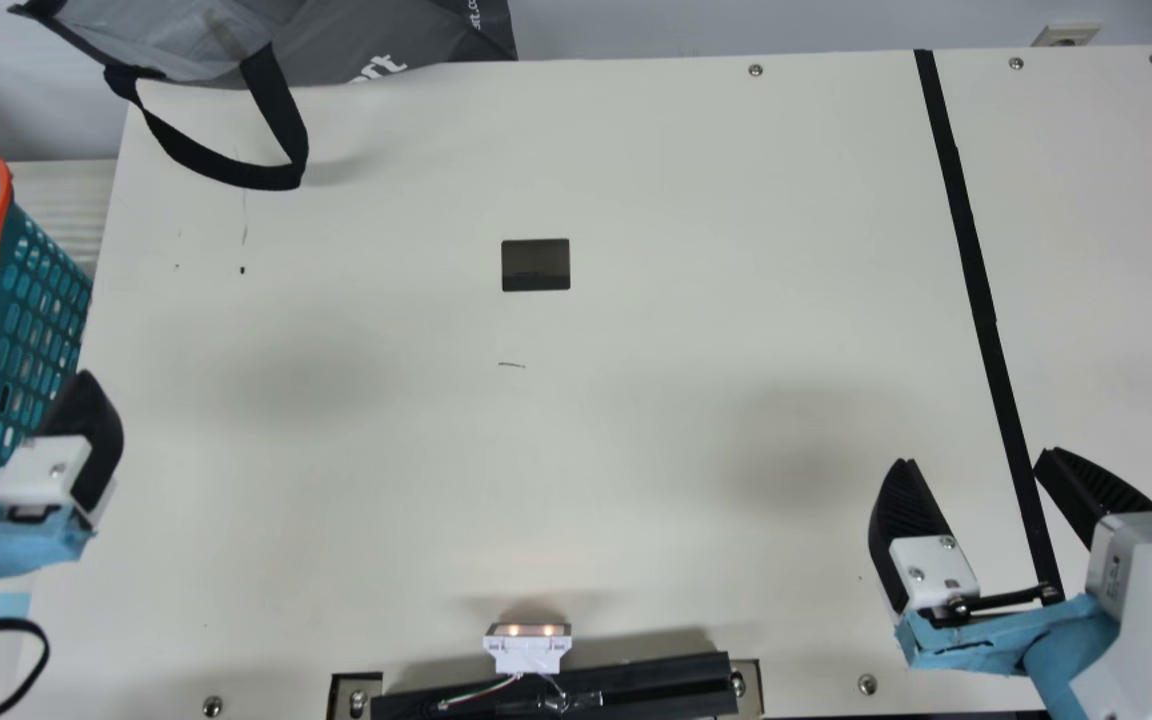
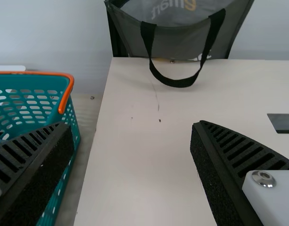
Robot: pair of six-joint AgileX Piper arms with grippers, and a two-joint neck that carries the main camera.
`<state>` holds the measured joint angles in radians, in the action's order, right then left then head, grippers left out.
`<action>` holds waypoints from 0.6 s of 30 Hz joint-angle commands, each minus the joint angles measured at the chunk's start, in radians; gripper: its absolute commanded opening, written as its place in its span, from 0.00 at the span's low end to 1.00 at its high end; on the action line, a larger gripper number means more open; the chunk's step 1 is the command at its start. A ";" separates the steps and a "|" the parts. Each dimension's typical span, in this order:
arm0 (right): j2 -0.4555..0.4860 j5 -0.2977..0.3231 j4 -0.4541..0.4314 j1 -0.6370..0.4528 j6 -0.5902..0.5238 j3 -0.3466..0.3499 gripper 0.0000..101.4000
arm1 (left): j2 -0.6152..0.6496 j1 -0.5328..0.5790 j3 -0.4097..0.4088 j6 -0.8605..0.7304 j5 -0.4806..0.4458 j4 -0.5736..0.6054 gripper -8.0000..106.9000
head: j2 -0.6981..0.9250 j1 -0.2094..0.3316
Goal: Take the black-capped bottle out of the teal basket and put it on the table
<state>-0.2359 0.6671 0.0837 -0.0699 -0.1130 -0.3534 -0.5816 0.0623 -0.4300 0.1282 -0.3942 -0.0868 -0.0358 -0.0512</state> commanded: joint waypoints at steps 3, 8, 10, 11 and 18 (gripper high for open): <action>0.000 0.000 0.000 0.000 0.000 0.000 0.90 | -0.081 -0.021 -0.031 0.003 0.036 0.000 1.00 | 0.008 0.004; 0.000 0.001 0.000 0.000 0.000 0.000 0.90 | -0.138 -0.051 -0.067 -0.002 0.059 0.010 1.00 | 0.008 0.004; 0.000 0.001 0.000 0.000 0.000 0.000 0.90 | -0.156 -0.062 -0.081 -0.006 0.063 0.017 1.00 | 0.008 0.004; 0.000 0.001 0.000 0.000 0.000 0.000 0.90 | -0.163 -0.069 -0.088 -0.011 0.064 0.022 1.00 | 0.008 0.004; 0.000 0.001 0.000 0.000 0.000 0.000 0.90 | -0.202 -0.116 -0.129 -0.040 0.057 0.056 1.00 | 0.008 0.004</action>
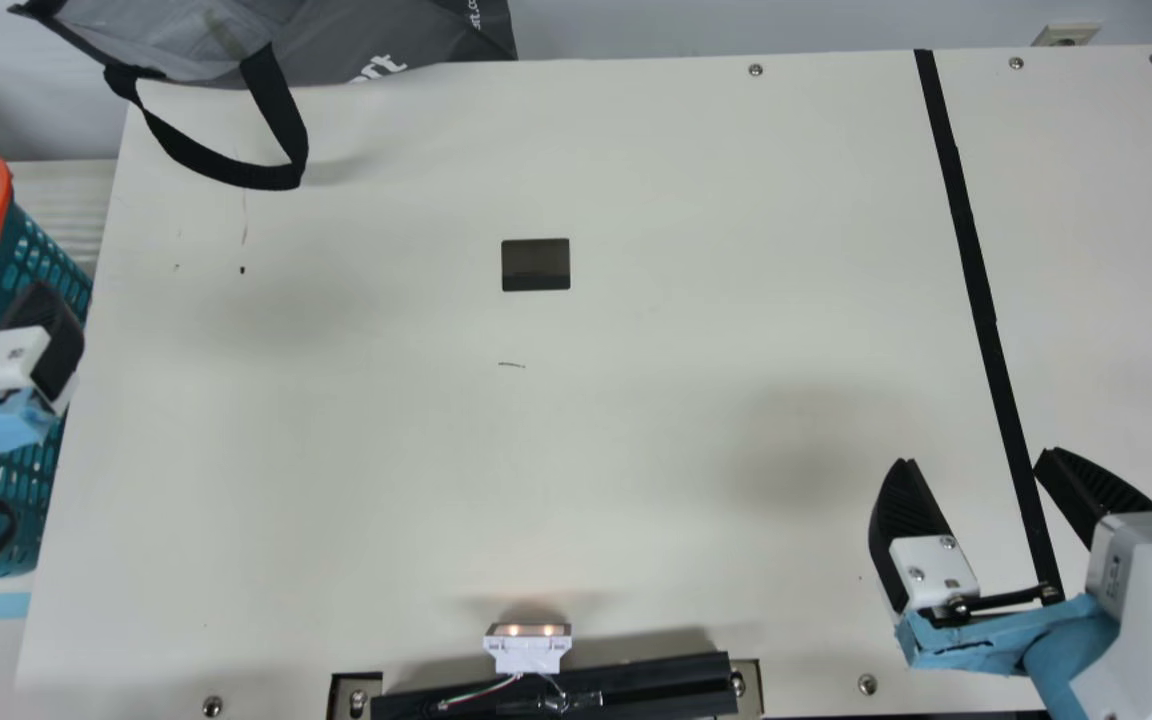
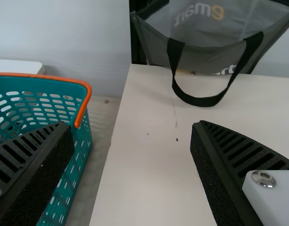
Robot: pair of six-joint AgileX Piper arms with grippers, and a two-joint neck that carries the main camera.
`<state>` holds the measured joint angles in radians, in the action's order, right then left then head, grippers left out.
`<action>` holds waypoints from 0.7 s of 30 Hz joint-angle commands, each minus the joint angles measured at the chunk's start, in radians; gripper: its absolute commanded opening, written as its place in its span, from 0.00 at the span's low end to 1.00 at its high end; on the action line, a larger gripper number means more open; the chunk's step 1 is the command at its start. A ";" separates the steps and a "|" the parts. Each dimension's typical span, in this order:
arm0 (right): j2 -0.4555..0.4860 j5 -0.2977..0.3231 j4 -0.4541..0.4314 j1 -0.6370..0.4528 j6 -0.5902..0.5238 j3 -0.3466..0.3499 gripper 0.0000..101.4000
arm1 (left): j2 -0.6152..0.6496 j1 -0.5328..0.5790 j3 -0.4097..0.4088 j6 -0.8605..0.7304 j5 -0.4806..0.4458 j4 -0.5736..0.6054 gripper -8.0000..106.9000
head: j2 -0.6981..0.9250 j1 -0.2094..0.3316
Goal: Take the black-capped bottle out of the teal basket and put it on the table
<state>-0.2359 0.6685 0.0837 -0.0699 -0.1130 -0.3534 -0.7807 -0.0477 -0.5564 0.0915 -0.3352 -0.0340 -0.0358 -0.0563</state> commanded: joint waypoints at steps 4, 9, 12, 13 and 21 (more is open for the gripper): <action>0.000 0.000 0.000 0.000 0.000 0.000 0.90 | -0.019 -0.035 -0.022 -0.025 -0.010 0.025 1.00 | 0.008 0.009; 0.000 0.000 0.000 0.000 0.000 0.000 0.90 | -0.039 -0.073 -0.045 -0.049 -0.022 0.049 1.00 | 0.008 0.009; 0.000 0.000 0.000 0.000 0.000 0.000 0.90 | -0.054 -0.099 -0.058 -0.061 -0.029 0.062 1.00 | 0.008 0.009; 0.000 0.000 0.000 0.000 0.000 0.000 0.90 | -0.060 -0.109 -0.063 -0.068 -0.032 0.069 1.00 | 0.008 0.009; 0.000 0.000 0.000 0.000 0.000 0.000 0.90 | -0.107 -0.182 -0.092 -0.112 -0.041 0.104 1.00 | 0.008 0.009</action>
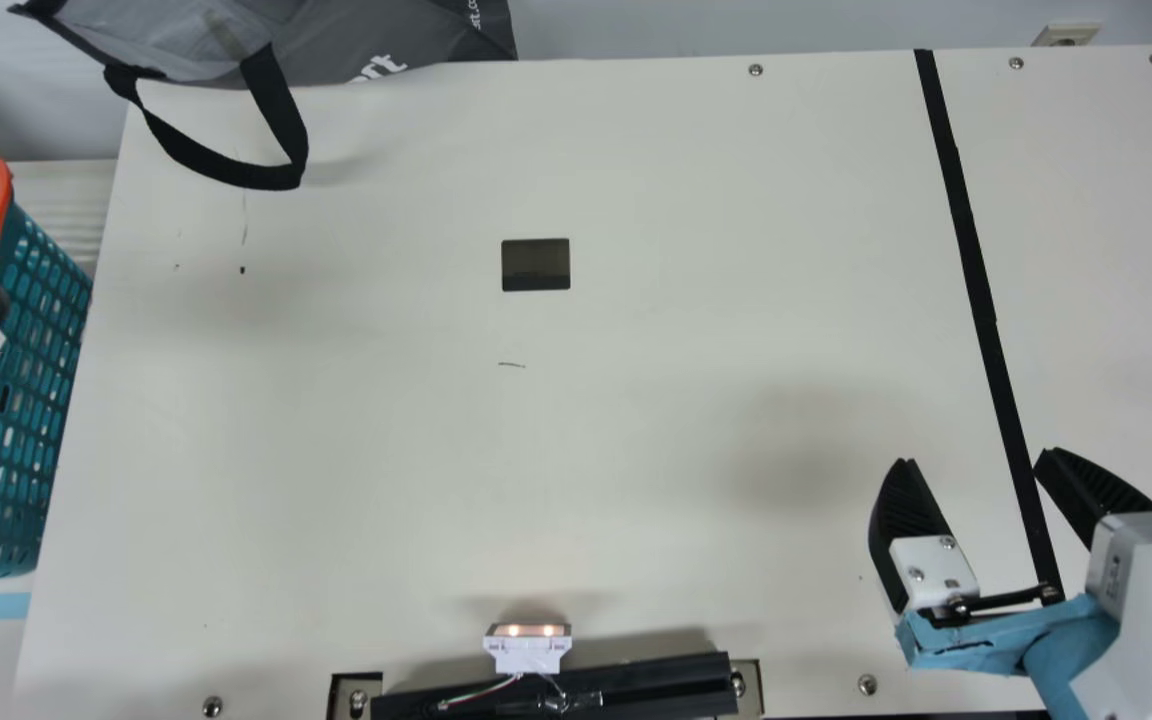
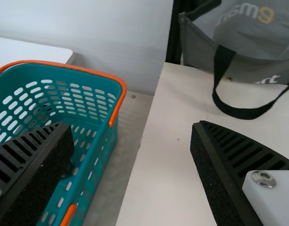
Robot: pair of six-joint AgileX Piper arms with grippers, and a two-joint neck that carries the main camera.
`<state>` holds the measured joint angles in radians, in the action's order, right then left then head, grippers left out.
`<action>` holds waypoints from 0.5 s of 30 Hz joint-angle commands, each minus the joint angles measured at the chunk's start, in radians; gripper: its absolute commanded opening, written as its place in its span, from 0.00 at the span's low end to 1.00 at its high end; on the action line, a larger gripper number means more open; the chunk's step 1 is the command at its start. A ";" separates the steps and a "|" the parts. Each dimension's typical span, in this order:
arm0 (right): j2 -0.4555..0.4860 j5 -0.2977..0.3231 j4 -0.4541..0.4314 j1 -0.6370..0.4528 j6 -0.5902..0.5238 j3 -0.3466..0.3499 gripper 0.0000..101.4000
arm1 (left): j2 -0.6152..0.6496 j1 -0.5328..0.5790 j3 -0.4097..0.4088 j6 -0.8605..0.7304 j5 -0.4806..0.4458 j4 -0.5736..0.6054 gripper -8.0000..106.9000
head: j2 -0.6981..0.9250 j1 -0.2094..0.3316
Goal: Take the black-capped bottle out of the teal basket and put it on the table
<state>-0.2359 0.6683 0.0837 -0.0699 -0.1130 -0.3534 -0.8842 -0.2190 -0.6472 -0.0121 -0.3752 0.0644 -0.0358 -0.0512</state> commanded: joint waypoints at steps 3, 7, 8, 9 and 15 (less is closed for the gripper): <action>0.000 0.000 0.000 0.000 0.000 0.000 0.90 | -0.023 -0.036 -0.006 -0.022 0.001 0.013 1.00 | 0.008 0.004; 0.000 0.000 0.000 0.000 0.000 0.000 0.90 | -0.053 -0.067 -0.010 -0.046 0.010 0.027 1.00 | 0.008 0.004; 0.000 0.000 0.000 0.000 0.000 0.000 0.90 | -0.062 -0.074 -0.012 -0.051 0.012 0.032 1.00 | 0.008 0.004; 0.000 0.000 0.000 0.000 0.000 0.000 0.90 | -0.070 -0.080 -0.014 -0.054 0.014 0.033 1.00 | 0.008 0.004; 0.000 0.000 0.000 0.000 0.000 0.000 0.90 | -0.125 -0.113 -0.030 -0.076 0.032 0.048 1.00 | 0.008 0.004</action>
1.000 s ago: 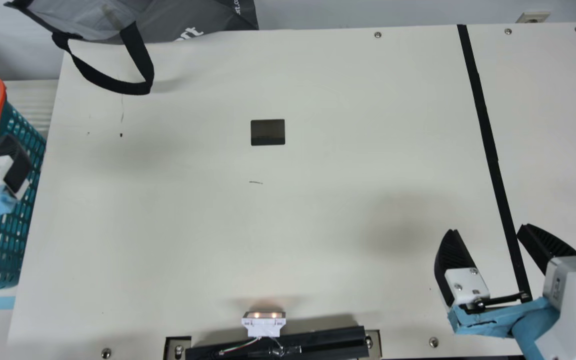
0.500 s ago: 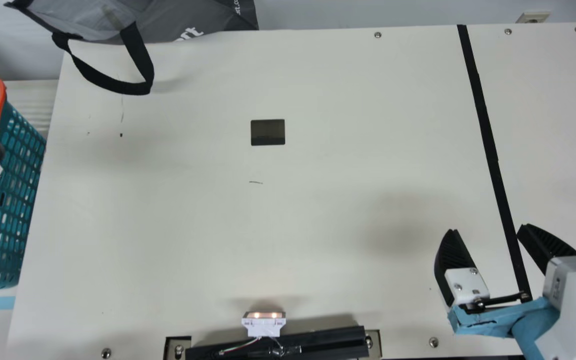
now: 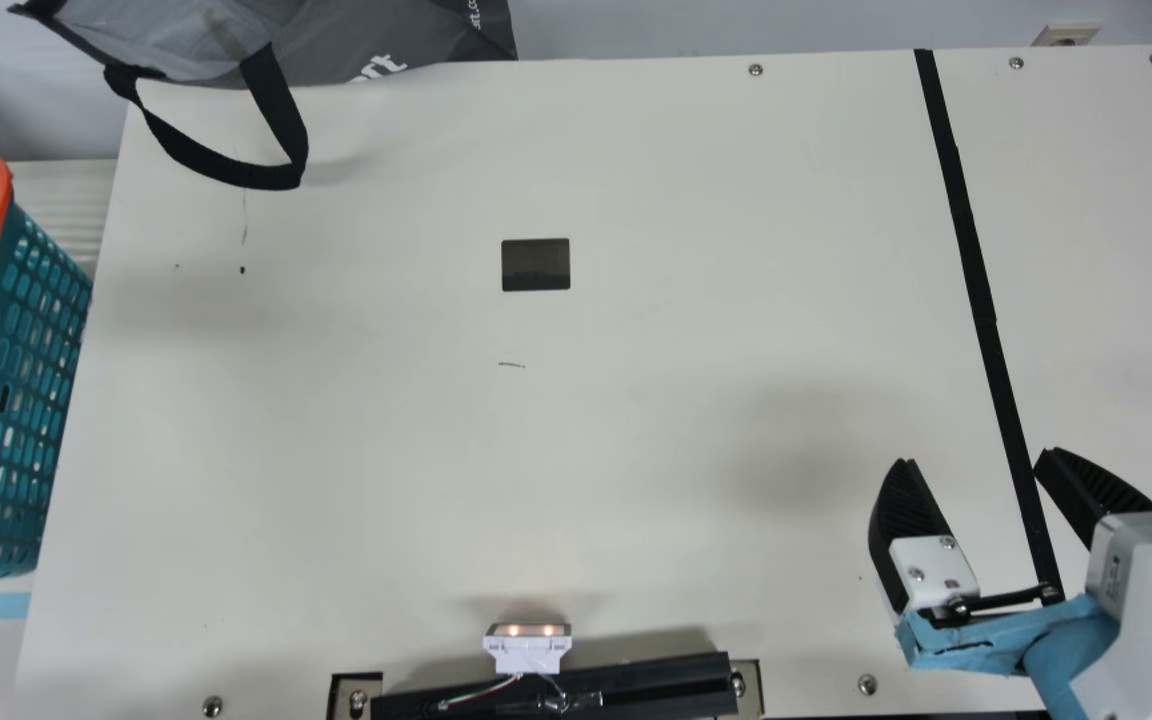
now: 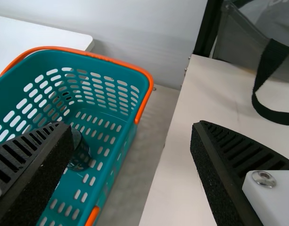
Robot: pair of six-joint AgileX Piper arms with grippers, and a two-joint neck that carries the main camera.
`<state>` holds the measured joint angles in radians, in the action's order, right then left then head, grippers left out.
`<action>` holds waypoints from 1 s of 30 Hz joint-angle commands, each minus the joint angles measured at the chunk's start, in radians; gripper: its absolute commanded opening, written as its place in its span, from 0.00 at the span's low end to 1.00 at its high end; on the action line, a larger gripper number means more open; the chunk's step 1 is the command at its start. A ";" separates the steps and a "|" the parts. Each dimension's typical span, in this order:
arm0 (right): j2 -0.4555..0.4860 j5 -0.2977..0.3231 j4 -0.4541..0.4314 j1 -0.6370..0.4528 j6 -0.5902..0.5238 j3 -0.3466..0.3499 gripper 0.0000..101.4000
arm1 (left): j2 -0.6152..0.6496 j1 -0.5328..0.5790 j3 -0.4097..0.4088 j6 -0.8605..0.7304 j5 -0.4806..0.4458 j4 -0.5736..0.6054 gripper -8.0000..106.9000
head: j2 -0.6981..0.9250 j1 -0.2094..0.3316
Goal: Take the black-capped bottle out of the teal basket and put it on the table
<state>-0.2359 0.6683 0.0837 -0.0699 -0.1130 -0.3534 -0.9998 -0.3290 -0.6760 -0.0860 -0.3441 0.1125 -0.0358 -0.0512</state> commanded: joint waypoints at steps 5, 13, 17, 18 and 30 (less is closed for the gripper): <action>0.000 0.000 0.000 0.000 0.000 0.000 0.90 | -0.051 -0.025 -0.012 -0.007 0.011 0.012 1.00 | 0.008 0.004; 0.000 0.001 0.000 0.000 0.000 0.000 0.90 | -0.116 -0.060 -0.020 -0.005 0.032 0.018 1.00 | 0.008 0.004; 0.000 0.001 0.000 0.000 0.000 0.000 0.90 | -0.148 -0.079 -0.024 -0.001 0.041 0.018 1.00 | 0.008 0.004; 0.000 0.001 0.000 0.000 0.000 0.000 0.90 | -0.155 -0.084 -0.025 -0.001 0.044 0.019 1.00 | 0.008 0.004; 0.000 0.001 0.000 0.000 0.000 0.000 0.90 | -0.234 -0.148 -0.040 -0.018 0.067 0.034 1.00 | 0.008 0.004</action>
<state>-0.2359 0.6692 0.0837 -0.0699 -0.1130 -0.3534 -1.2299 -0.4739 -0.7148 -0.0983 -0.2781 0.1423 -0.0358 -0.0512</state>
